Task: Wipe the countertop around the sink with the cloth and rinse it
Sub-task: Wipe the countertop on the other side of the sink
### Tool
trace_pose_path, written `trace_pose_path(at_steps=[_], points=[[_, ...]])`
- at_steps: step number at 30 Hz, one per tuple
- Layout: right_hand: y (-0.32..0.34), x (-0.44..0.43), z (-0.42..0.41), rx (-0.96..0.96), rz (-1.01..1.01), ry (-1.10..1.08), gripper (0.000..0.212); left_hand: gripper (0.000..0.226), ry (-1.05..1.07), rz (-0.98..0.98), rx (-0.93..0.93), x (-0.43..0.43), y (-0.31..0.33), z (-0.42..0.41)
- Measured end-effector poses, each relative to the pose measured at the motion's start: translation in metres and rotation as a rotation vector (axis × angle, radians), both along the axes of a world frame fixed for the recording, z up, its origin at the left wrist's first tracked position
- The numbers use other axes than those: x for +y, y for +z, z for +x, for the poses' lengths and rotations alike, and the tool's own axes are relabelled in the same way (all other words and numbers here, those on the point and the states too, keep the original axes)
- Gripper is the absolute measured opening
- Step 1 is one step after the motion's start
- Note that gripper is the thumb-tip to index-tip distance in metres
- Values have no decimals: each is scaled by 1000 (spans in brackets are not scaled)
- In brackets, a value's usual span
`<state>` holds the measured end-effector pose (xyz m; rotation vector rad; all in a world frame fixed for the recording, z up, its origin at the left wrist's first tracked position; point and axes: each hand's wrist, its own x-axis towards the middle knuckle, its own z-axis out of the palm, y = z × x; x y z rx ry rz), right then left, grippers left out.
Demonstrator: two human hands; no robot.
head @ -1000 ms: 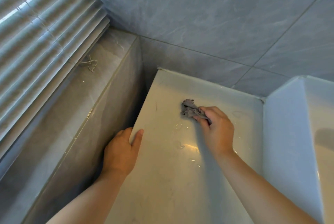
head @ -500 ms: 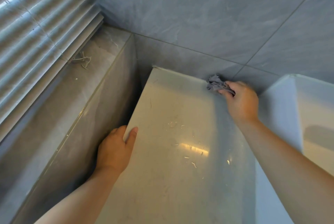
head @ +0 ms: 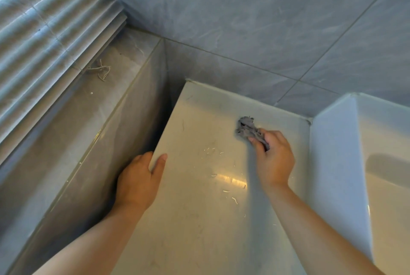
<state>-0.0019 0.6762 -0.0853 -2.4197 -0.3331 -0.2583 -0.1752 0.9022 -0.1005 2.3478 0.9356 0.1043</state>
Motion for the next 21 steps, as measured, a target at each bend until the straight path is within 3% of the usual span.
trace_pose_path(at_steps=[6,9,15,21], points=[[17,7,-42,188,162,40,8,42,-2,-9,11,0,0,0],[36,-4,-25,87,202,32,7,40,-2,-9,-3,0,0,0],[47,-34,54,-142,-209,-153,18,41,-9,17,-9,0,1,0],[22,-43,83,-68,-466,-174,13,42,-13,28,-11,0,-2,0]])
